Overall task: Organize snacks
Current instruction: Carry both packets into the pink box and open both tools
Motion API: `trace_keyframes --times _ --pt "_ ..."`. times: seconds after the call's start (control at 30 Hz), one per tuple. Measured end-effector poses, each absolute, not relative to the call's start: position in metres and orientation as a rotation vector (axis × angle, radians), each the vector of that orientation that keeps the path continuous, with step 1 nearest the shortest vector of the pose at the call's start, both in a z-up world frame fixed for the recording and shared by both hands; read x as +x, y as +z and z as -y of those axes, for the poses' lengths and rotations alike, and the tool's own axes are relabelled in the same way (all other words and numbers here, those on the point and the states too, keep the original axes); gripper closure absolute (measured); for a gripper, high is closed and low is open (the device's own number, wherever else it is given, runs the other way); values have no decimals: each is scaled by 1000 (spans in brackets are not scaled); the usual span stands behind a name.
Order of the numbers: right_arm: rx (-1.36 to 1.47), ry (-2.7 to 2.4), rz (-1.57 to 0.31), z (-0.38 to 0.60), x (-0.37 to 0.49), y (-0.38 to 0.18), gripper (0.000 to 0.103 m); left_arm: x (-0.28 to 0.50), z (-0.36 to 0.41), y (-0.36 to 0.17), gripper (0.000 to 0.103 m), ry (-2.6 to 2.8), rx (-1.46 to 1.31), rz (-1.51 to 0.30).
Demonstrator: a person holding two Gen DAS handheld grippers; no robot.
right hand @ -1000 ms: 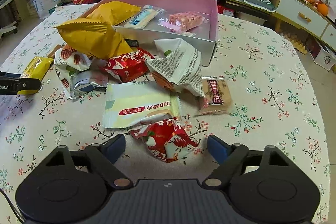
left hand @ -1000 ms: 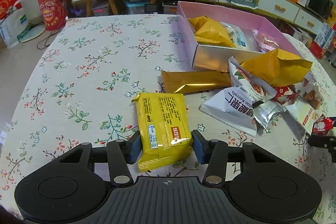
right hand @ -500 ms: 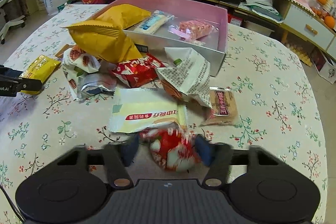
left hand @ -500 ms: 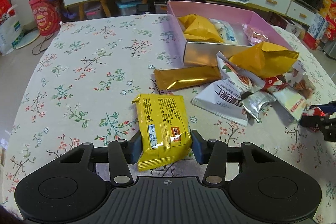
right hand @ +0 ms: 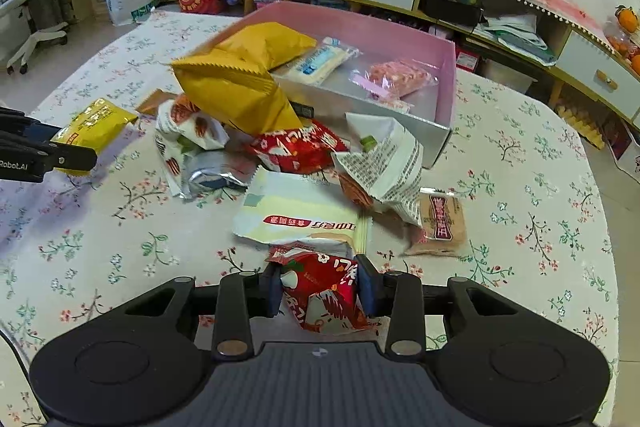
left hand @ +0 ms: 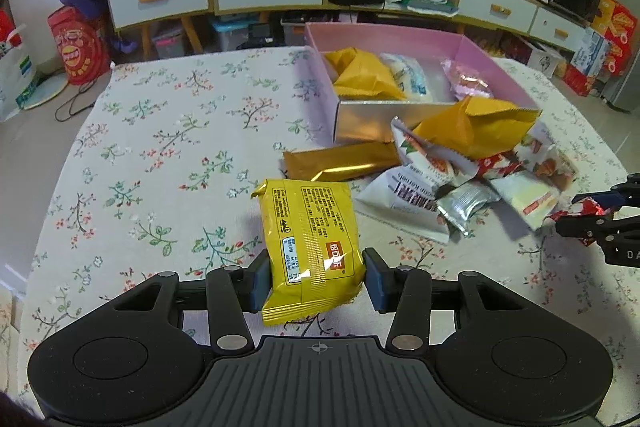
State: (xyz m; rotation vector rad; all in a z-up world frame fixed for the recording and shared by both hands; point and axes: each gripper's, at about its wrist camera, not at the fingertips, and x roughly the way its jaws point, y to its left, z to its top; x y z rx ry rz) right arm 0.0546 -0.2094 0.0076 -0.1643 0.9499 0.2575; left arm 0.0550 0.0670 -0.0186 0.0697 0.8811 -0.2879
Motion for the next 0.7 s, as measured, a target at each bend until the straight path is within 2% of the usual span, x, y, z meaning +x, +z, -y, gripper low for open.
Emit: trace_keyframes --times 0.37,0.7 --pt "-118 229 -874 218 62 33 95 58 -60 14 59 -319 51 -802" --pt "-69 207 -802 226 91 51 95 91 -37 30 59 -347 46 -771"
